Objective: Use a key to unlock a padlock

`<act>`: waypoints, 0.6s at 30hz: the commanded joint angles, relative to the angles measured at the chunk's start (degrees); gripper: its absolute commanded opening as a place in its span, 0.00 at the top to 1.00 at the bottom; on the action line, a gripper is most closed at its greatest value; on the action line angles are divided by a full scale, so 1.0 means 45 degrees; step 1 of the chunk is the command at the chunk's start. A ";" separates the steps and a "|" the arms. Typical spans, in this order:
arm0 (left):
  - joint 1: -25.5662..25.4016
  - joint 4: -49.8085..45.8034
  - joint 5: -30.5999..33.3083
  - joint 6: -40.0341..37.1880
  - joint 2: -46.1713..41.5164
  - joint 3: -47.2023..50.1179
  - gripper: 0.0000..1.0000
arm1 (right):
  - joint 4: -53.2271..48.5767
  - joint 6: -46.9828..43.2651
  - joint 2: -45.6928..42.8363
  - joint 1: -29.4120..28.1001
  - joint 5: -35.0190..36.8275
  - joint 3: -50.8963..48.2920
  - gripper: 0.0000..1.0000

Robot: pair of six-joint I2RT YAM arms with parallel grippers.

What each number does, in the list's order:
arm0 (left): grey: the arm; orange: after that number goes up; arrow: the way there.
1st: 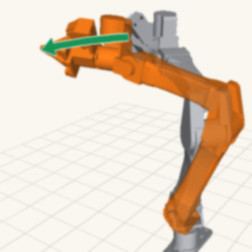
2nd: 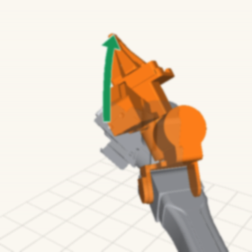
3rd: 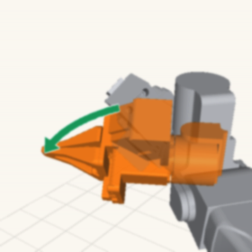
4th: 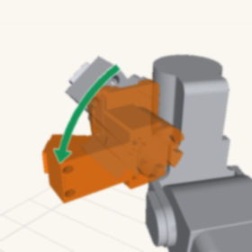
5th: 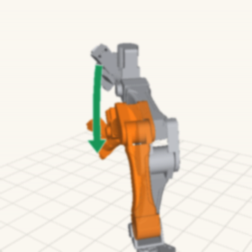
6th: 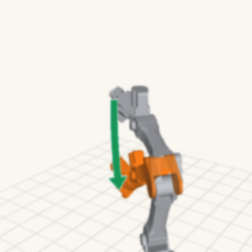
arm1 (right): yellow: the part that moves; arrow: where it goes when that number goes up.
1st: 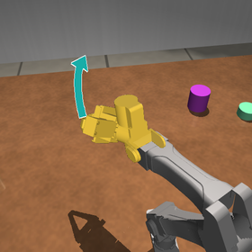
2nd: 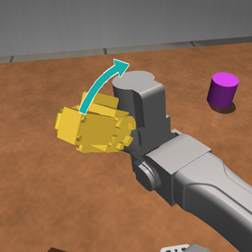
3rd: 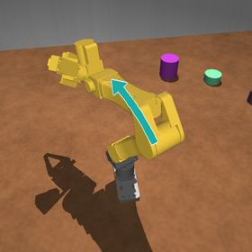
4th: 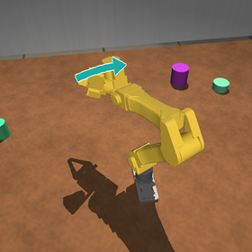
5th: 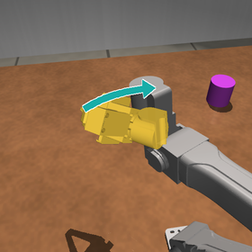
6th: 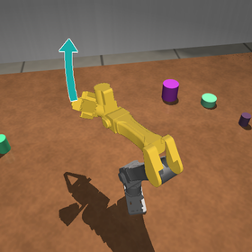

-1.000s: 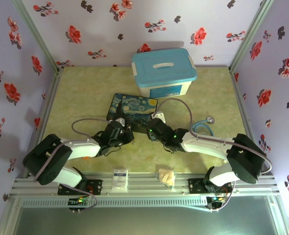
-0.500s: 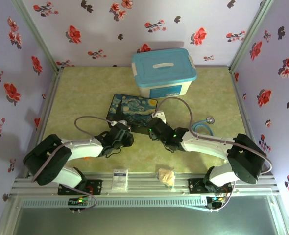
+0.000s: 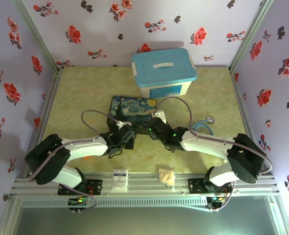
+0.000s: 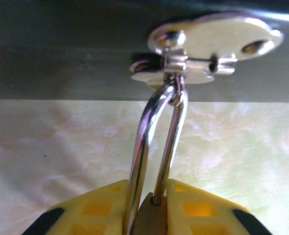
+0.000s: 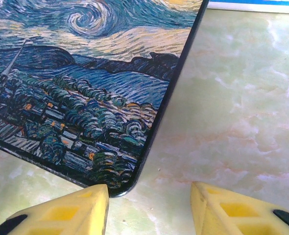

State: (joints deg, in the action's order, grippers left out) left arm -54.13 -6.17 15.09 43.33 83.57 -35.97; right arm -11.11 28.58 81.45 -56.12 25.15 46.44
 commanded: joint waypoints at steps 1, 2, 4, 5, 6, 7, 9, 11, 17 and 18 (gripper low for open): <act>-0.0176 -0.1094 0.1237 -0.0513 0.0460 -0.0551 0.77 | -0.0340 -0.0006 0.0230 0.0081 0.0456 0.0217 0.53; -0.0177 -0.0988 0.1169 -0.0508 0.0579 -0.0567 0.77 | -0.0333 -0.0008 0.0255 0.0078 0.0460 0.0213 0.53; -0.0289 -0.1058 0.1168 -0.0503 0.0744 -0.0755 0.76 | -0.0334 0.0017 0.0236 0.0086 0.0496 0.0177 0.53; -0.0358 -0.1182 0.1198 -0.0492 0.0847 -0.0880 0.76 | -0.0360 0.0017 0.0207 0.0088 0.0539 0.0184 0.53; -0.0419 -0.1289 0.1277 -0.0421 0.0880 -0.0959 0.75 | -0.0359 -0.0007 0.0198 0.0078 0.0529 0.0170 0.53; -0.0475 -0.1333 0.1308 -0.0377 0.0921 -0.1006 0.75 | -0.0382 -0.0008 0.0193 0.0086 0.0542 0.0150 0.53; -0.0687 -0.1571 0.1641 -0.0316 0.0921 -0.1121 0.74 | -0.0401 -0.0023 0.0179 0.0096 0.0553 0.0151 0.53; -0.0913 -0.1925 0.1928 -0.0297 0.0881 -0.1306 0.73 | -0.0420 -0.0051 0.0223 0.0095 0.0562 0.0156 0.53; -0.1250 -0.2007 0.1978 -0.0040 0.0803 -0.1401 0.68 | -0.0343 0.0003 0.0420 0.0099 0.0527 0.0131 0.53; -0.1289 -0.2011 0.1979 -0.0034 0.0814 -0.1448 0.67 | -0.0319 0.0030 0.0463 0.0096 0.0527 0.0144 0.53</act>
State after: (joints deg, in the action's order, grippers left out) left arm -59.24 -13.08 21.67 42.76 87.07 -41.01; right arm -11.94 28.58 82.30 -56.12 25.61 46.44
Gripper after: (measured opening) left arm 0.324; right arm 0.468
